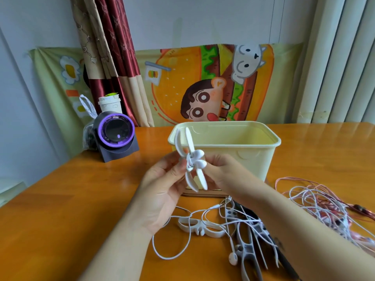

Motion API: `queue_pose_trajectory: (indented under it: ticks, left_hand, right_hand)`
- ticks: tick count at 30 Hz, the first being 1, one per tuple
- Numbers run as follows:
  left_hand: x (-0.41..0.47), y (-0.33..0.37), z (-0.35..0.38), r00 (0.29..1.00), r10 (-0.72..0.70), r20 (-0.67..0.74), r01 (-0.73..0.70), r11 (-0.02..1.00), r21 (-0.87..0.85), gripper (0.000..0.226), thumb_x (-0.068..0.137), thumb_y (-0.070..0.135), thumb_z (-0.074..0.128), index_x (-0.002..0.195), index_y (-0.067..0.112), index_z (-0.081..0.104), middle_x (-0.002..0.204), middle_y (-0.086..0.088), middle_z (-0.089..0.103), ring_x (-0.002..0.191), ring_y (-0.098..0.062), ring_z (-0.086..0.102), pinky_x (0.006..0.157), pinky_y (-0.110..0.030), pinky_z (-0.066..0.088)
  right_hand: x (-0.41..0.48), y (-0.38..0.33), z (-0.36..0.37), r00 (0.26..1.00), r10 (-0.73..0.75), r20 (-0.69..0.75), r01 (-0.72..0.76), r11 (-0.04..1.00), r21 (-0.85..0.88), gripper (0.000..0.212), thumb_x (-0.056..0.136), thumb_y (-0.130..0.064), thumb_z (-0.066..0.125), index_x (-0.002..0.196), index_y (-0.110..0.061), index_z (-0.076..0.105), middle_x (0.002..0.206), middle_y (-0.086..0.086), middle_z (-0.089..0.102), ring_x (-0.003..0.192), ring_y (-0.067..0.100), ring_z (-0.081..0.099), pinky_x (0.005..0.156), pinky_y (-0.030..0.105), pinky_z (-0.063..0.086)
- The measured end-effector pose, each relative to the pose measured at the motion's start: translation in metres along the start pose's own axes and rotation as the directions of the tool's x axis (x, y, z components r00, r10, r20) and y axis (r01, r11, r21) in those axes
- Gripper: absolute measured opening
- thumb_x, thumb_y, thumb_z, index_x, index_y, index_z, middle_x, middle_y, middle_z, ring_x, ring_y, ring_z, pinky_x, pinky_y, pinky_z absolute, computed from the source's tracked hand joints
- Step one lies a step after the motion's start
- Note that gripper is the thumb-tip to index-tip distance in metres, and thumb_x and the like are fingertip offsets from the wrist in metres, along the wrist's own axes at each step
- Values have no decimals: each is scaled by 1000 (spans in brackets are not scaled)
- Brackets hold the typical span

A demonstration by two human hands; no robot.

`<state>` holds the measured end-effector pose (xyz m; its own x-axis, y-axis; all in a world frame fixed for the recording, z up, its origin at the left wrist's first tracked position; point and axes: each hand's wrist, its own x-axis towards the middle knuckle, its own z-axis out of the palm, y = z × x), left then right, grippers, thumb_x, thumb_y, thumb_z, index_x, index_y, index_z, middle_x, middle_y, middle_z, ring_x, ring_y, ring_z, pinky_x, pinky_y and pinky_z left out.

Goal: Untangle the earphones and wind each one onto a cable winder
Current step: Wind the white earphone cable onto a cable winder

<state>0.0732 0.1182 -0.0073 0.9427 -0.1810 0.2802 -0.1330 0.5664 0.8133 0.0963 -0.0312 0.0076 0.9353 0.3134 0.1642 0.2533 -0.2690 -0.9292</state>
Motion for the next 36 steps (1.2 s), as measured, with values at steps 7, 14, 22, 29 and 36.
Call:
queue_pose_trajectory:
  ticks: [7, 14, 22, 29, 36]
  left_hand:
    - [2, 3, -8, 966, -61, -253, 26, 990, -140, 22, 67, 26, 72, 87, 21, 80, 92, 4, 75, 81, -6, 71, 77, -26, 54]
    - [1, 2, -11, 931, 31, -363, 6, 995, 100, 35, 78, 21, 64, 111, 14, 70, 105, -4, 74, 97, -12, 66, 81, -25, 49]
    - [2, -10, -9, 914, 294, -281, -63, 786, 615, 21, 84, 9, 70, 93, 28, 66, 82, 13, 74, 80, -5, 67, 73, -22, 48]
    - [-2, -9, -1, 920, 351, -175, -114, 667, 737, 23, 80, 13, 75, 90, 30, 64, 85, 8, 70, 76, 3, 64, 66, -10, 47]
    - [-7, -6, 5, 950, 309, -47, -187, 683, 706, 24, 71, 42, 71, 94, 36, 67, 93, 9, 72, 91, -9, 67, 79, -23, 50]
  right_hand:
    - [-14, -15, 10, 992, -37, 122, 68, 962, -263, 34, 100, -25, 42, 76, -12, 61, 53, -6, 41, 48, 7, 41, 63, 34, 52]
    - [-24, -34, 6, 982, -54, 179, 151, 791, -593, 30, 97, -27, 48, 67, -27, 52, 59, -9, 50, 56, 7, 47, 52, 21, 36]
    - [-45, -64, -5, 964, -51, 261, 230, 656, -719, 32, 98, -32, 46, 70, -23, 57, 74, 7, 63, 64, 16, 56, 60, 30, 43]
    - [-40, -64, -22, 972, -217, 94, 219, 674, -705, 27, 93, -30, 53, 87, -12, 72, 77, 6, 67, 70, 20, 59, 65, 29, 46]
    - [-27, -57, -37, 893, -419, -164, 221, 725, -652, 13, 85, -31, 66, 78, -21, 69, 65, -20, 55, 71, -12, 51, 61, 6, 38]
